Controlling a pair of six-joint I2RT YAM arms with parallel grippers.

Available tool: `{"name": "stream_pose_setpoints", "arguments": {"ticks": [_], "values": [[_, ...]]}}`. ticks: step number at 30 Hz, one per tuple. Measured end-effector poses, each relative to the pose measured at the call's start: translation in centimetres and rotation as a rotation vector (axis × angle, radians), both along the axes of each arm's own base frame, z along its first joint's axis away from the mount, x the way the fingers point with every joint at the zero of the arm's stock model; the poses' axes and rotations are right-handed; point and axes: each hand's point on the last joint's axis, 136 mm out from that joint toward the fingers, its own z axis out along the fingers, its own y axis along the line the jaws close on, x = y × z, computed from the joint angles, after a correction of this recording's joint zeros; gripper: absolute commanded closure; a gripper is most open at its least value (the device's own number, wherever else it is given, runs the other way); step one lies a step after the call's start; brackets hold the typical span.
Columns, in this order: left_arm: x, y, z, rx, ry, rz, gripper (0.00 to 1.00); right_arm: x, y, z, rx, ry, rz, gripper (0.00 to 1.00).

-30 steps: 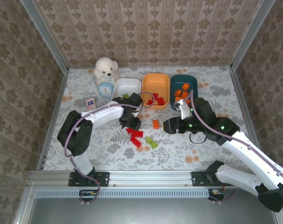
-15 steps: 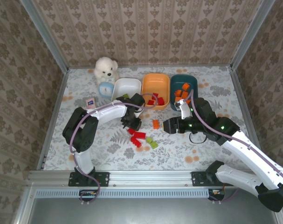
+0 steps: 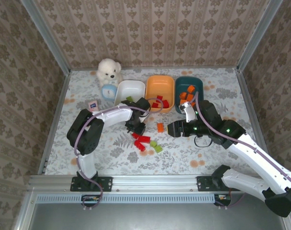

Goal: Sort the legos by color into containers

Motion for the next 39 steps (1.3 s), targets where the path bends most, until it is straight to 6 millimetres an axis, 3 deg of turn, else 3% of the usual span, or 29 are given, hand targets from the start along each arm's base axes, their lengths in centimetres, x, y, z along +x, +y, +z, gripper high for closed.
{"name": "stream_pose_setpoints", "arguments": {"ticks": [7, 10, 13, 18, 21, 23, 27, 32, 39], "values": [[0.4, -0.7, 0.9, -0.003, -0.026, -0.005, 0.78, -0.1, -0.1, -0.1, -0.003, 0.005, -0.001, 0.35], [1.1, -1.3, 2.8, -0.019, -0.054, 0.001, 0.80, -0.3, -0.2, 0.0, -0.003, 0.004, -0.001, 0.35], [3.1, -3.0, 6.6, -0.080, -0.120, 0.020, 0.80, -0.6, -0.5, 0.8, 0.014, -0.021, -0.006, 0.35], [8.5, -6.6, 14.9, -0.245, -0.289, 0.059, 0.81, -0.7, -0.7, 2.0, 0.050, -0.048, -0.020, 0.35], [12.3, -8.2, 16.6, -0.292, -0.348, 0.087, 0.81, -0.2, -0.3, 2.1, 0.057, -0.047, -0.027, 0.35], [14.8, -9.0, 15.8, -0.293, -0.357, 0.106, 0.81, 0.1, -0.2, 2.2, 0.058, -0.049, -0.034, 0.35], [18.7, -10.0, 11.1, -0.243, -0.342, 0.135, 0.81, 0.4, -0.3, 2.4, 0.061, -0.054, -0.053, 0.35], [20.6, -9.9, 5.6, -0.158, -0.325, 0.160, 0.82, 0.4, -0.6, 2.7, 0.065, -0.062, -0.068, 0.35], [22.7, -10.8, 5.2, -0.140, -0.399, 0.172, 0.82, -0.2, -1.6, 3.5, 0.068, -0.084, -0.095, 0.34]]}}
